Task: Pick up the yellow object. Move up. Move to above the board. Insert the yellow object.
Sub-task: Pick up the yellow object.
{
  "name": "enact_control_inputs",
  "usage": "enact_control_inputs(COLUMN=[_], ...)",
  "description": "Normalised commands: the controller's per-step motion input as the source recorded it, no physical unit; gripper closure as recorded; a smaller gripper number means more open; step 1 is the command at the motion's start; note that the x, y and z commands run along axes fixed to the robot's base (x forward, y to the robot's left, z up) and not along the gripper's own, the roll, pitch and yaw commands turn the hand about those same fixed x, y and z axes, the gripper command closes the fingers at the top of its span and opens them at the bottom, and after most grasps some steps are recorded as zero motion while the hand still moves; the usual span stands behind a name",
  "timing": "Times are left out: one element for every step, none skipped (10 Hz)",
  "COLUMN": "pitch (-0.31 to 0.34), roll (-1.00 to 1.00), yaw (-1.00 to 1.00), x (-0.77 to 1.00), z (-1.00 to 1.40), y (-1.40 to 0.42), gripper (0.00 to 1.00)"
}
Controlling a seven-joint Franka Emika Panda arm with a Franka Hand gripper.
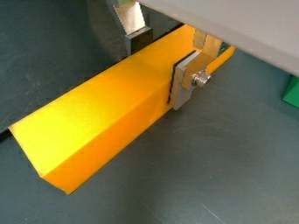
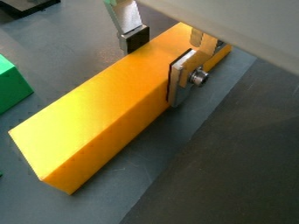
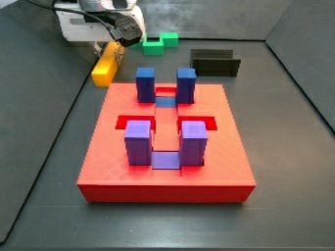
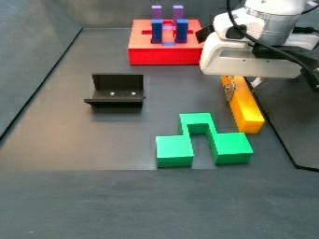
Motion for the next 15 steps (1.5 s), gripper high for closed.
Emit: enact_control_inputs(pitch=[0.000, 0.000, 0.000, 0.000, 0.000, 0.000, 0.000, 0.000, 0.000, 0.000, 0.000, 0.000, 0.000, 0.000, 0.000], roll=[0.00, 0.00, 0.00, 0.00, 0.00, 0.00, 0.00, 0.00, 0.00, 0.00, 0.00, 0.00, 0.00, 0.00, 0.00], yaw=[0.00, 0.00, 0.00, 0.00, 0.00, 0.00, 0.00, 0.00, 0.00, 0.00, 0.00, 0.00, 0.00, 0.00, 0.00], x=[0.00, 0.00, 0.00, 0.00, 0.00, 0.00, 0.00, 0.00, 0.00, 0.00, 0.00, 0.00, 0.00, 0.00, 0.00], z=[0.00, 0.00, 0.00, 0.00, 0.00, 0.00, 0.00, 0.00, 0.00, 0.00, 0.00, 0.00, 0.00, 0.00, 0.00], y=[0.00, 0.00, 0.00, 0.00, 0.00, 0.00, 0.00, 0.00, 0.00, 0.00, 0.00, 0.00, 0.00, 0.00, 0.00], gripper=[1.00, 1.00, 1.00, 1.00, 1.00, 1.00, 1.00, 1.00, 1.00, 1.00, 1.00, 1.00, 1.00, 1.00, 1.00])
